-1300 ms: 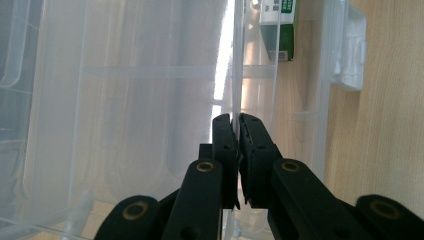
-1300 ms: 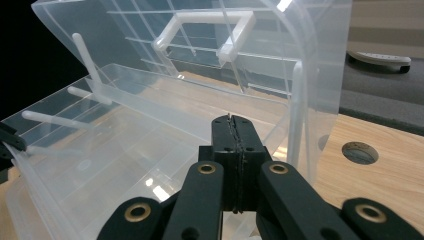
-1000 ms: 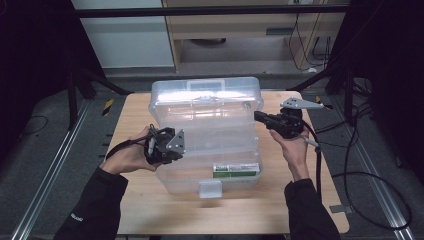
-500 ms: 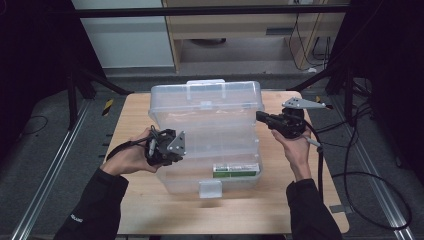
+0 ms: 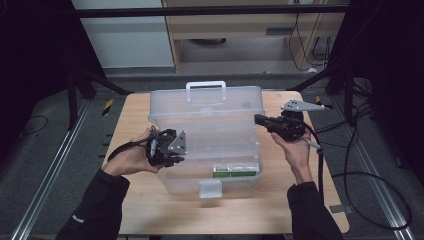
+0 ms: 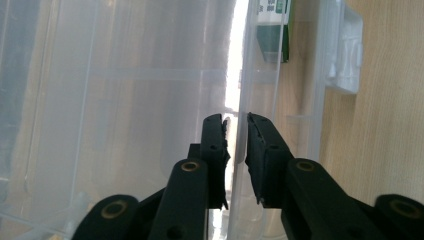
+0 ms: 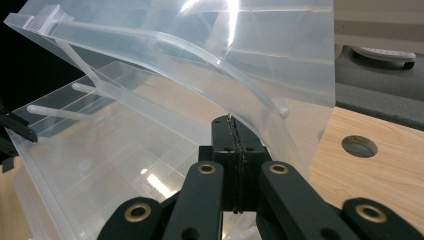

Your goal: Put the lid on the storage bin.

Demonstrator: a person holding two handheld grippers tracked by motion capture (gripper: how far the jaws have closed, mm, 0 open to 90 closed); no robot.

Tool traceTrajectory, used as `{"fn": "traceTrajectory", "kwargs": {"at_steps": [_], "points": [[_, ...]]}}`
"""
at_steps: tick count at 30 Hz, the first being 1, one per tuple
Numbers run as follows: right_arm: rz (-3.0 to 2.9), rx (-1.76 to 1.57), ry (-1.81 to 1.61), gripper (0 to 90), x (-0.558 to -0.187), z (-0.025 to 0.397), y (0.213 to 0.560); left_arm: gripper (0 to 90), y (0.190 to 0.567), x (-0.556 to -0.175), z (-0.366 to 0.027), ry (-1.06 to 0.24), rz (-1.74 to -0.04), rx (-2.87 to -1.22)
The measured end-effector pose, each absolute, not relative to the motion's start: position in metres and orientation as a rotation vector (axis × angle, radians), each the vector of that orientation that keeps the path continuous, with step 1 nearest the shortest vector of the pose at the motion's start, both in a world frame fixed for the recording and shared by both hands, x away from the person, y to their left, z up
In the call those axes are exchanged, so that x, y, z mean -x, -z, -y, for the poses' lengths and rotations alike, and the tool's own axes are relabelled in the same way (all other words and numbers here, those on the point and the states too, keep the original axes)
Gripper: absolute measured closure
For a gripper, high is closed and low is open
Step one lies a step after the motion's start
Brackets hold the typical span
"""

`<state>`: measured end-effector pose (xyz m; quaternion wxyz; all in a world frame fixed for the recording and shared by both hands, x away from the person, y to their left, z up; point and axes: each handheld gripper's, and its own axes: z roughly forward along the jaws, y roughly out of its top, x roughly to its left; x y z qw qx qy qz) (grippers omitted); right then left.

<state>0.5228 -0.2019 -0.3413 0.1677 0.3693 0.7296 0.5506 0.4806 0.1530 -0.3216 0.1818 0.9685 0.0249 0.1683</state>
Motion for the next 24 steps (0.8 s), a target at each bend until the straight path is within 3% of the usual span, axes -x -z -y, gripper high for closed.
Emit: {"fn": "traceTrajectory", "kwargs": {"at_steps": [15, 24], "points": [[-2.081, -1.049, -1.567, 90.0, -0.52, 0.202, 0.342, 43.7, 0.319, -0.479, -0.158, -0.477, -0.21, -2.551], [-2.082, -1.051, -1.569, 90.0, -0.519, 0.202, 0.343, 33.2, 0.326, -0.48, -0.171, -0.478, -0.336, -2.424]]}}
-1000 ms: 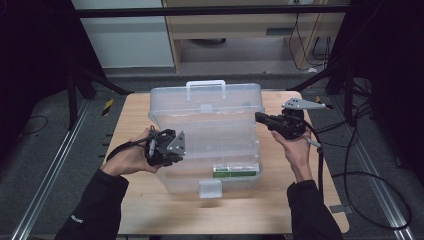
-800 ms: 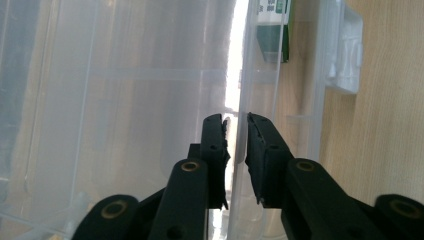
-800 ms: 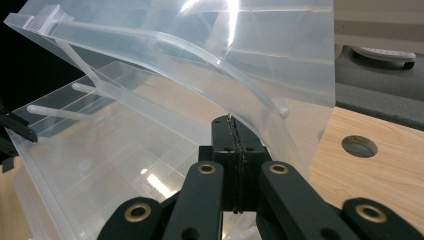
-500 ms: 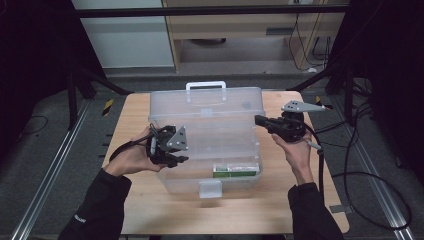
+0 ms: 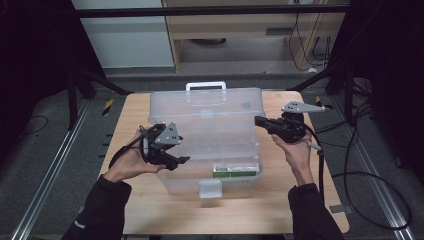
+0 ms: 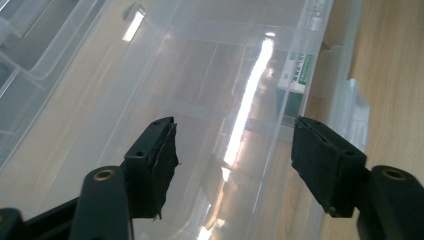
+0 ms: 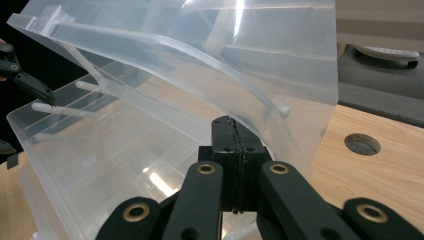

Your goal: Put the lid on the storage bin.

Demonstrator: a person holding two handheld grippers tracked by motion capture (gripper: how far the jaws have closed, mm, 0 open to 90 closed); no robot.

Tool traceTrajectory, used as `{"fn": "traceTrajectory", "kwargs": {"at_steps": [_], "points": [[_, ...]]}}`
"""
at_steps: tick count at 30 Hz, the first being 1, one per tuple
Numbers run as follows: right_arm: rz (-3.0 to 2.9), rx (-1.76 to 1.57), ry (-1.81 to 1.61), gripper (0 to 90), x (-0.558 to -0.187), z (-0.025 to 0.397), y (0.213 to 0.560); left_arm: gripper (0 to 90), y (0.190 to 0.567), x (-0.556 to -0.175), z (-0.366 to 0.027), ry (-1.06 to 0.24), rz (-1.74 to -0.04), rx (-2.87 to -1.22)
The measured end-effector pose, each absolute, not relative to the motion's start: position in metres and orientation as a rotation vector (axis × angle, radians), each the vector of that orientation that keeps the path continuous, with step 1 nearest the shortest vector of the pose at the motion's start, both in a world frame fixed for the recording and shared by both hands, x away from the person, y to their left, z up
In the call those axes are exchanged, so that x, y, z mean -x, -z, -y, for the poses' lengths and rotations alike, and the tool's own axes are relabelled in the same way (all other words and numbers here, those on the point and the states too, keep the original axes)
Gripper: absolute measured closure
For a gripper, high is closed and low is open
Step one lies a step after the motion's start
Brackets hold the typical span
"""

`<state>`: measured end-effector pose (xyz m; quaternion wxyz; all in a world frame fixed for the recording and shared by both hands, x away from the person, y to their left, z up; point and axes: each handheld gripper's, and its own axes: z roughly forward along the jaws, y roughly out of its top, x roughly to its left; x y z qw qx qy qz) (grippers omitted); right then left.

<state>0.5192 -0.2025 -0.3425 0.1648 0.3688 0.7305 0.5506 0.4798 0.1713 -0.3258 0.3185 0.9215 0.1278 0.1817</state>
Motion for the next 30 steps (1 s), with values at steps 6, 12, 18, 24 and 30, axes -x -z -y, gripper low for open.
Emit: {"fn": "traceTrajectory", "kwargs": {"at_steps": [6, 12, 18, 24, 30], "points": [[-2.082, -1.049, -1.566, 89.9, -0.519, 0.202, 0.343, 31.0, 0.33, -0.477, -0.181, -0.493, -0.406, -2.363], [-2.082, -1.046, -1.566, 89.5, -0.519, 0.202, 0.343, 29.0, 0.333, -0.474, -0.196, -0.514, -0.473, -2.303], [-2.085, -1.047, -1.562, 89.0, -0.518, 0.202, 0.343, 28.6, 0.332, -0.469, -0.215, -0.534, -0.546, -2.226], [-2.088, -1.044, -1.558, 88.6, -0.518, 0.202, 0.343, 28.0, 0.331, -0.466, -0.236, -0.566, -0.622, -2.169], [-2.096, -1.043, -1.548, 87.8, -0.516, 0.201, 0.343, 26.5, 0.338, -0.466, -0.257, -0.582, -0.702, -2.122]]}}
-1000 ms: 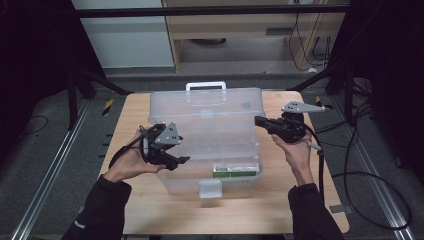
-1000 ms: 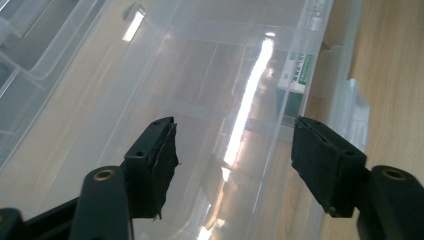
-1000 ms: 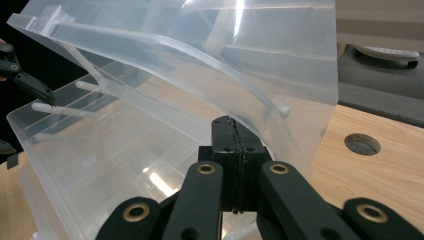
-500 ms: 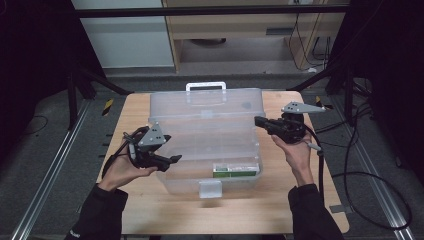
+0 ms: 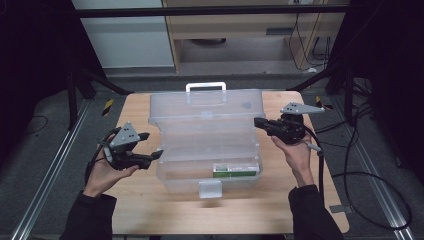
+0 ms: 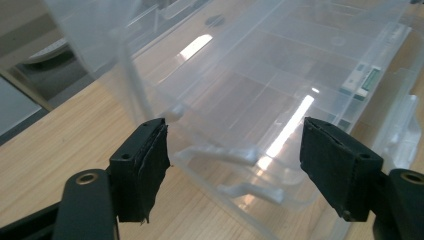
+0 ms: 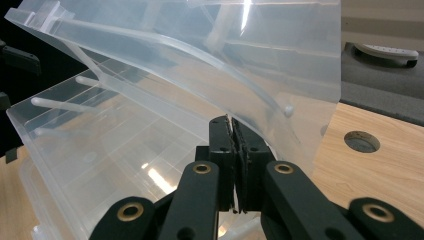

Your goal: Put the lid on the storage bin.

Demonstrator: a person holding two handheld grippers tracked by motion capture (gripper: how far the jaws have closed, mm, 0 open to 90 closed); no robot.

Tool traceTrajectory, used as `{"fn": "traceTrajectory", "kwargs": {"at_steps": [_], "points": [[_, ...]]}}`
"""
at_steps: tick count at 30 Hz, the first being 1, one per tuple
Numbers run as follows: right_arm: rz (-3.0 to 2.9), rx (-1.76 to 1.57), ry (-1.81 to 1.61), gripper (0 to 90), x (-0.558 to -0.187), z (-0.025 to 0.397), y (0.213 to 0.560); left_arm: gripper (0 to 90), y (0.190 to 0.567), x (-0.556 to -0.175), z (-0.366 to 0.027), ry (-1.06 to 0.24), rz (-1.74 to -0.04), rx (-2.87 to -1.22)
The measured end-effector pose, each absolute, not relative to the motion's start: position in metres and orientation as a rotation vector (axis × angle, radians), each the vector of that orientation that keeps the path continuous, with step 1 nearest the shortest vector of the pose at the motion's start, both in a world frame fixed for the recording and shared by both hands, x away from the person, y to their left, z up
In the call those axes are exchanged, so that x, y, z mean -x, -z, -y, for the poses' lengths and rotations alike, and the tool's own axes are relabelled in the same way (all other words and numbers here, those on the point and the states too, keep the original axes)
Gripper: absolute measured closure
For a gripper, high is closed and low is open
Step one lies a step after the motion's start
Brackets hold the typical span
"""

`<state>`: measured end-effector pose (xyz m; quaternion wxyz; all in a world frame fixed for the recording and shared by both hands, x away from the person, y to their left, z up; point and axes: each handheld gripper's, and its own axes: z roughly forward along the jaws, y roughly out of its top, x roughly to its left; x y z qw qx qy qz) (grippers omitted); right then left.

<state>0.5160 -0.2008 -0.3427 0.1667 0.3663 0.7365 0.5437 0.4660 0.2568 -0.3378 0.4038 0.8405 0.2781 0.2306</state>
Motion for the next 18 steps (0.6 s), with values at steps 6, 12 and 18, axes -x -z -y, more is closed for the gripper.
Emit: {"fn": "traceTrajectory", "kwargs": {"at_steps": [6, 12, 18], "points": [[-2.11, -1.033, -1.532, 86.8, -0.512, 0.199, 0.342, 26.2, 0.349, -0.468, -0.276, -0.594, -0.801, -2.064], [-2.119, -1.023, -1.519, 88.7, -0.506, 0.199, 0.343, 26.3, 0.354, -0.471, -0.292, -0.61, -0.889, -2.003], [-2.132, -1.021, -1.512, 89.6, -0.499, 0.201, 0.349, 26.4, 0.364, -0.475, -0.303, -0.623, -0.974, -1.957]]}}
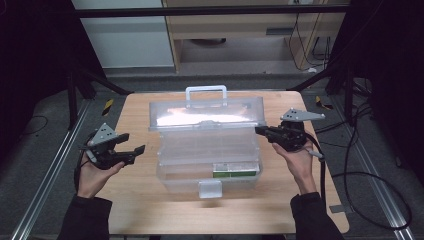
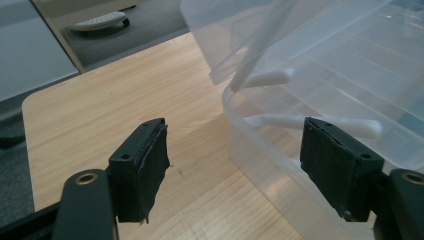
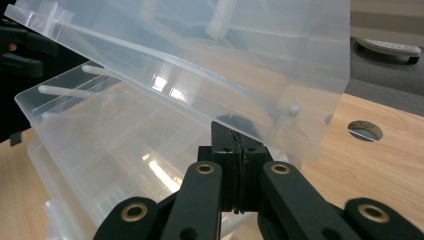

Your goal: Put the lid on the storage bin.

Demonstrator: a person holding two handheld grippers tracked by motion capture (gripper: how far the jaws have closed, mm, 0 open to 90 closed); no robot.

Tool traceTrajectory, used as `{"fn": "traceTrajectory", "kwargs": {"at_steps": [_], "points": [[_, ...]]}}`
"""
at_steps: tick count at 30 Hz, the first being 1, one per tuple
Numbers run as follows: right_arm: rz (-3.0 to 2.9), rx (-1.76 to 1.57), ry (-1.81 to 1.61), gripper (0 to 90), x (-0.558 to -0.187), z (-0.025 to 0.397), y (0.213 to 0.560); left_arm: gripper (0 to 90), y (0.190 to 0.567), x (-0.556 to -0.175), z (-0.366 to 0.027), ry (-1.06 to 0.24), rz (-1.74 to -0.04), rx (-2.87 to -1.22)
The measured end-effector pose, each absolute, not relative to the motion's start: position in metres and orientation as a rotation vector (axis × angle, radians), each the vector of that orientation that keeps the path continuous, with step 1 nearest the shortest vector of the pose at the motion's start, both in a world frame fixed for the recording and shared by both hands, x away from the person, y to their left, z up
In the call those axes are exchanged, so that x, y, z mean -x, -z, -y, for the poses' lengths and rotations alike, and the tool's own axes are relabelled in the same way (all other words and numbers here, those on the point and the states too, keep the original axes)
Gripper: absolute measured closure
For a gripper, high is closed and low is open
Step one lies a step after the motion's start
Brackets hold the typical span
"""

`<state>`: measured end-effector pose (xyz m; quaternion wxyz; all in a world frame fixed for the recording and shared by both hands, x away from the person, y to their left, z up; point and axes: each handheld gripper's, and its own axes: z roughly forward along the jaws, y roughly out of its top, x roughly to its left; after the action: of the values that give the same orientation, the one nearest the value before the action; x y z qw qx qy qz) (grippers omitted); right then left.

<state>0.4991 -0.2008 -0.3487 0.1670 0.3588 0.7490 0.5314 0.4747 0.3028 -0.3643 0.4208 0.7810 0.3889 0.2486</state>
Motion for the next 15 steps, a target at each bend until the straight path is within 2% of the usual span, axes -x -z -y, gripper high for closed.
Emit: {"fn": "traceTrajectory", "kwargs": {"at_steps": [15], "points": [[-2.189, -1.012, -1.451, 89.9, -0.478, 0.207, 0.366, 26.5, 0.385, -0.483, -0.315, -0.623, -1.087, -1.946]]}}
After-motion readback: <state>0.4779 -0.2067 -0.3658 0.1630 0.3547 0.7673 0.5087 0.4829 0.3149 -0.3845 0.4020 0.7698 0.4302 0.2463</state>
